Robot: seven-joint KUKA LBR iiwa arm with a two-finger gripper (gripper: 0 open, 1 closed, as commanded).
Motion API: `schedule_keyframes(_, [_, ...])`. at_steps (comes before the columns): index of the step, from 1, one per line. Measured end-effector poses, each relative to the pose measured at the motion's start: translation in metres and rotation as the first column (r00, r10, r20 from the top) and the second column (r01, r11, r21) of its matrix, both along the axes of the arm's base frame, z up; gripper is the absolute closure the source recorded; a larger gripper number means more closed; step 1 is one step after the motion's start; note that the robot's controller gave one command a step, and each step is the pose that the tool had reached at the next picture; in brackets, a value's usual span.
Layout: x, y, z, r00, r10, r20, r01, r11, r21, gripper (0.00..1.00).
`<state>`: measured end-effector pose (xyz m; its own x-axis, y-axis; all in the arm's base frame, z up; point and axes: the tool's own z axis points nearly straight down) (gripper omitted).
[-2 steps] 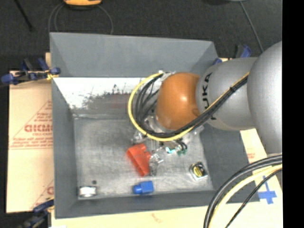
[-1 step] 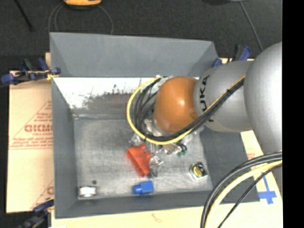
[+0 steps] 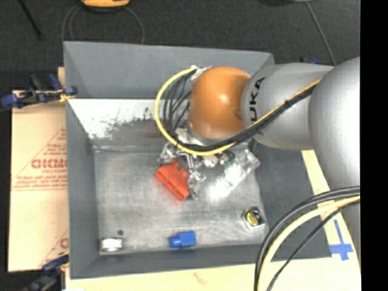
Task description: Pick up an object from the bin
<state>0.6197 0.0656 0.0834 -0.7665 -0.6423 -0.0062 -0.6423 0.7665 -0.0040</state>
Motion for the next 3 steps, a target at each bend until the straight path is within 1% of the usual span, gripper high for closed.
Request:
schedule_keyframes(1, [-0.01,0.01,-0.008,0.943,0.333,0.004,-0.333,0.943,-0.003,0.0])
schedule_keyframes(2, [-0.009,0.01,-0.008,0.944,0.328,0.005,-0.328,0.945,-0.001,1.0])
schedule_keyframes(3, [-0.061,-0.046,0.139,0.885,0.465,0.001,-0.465,0.885,-0.006,1.0])
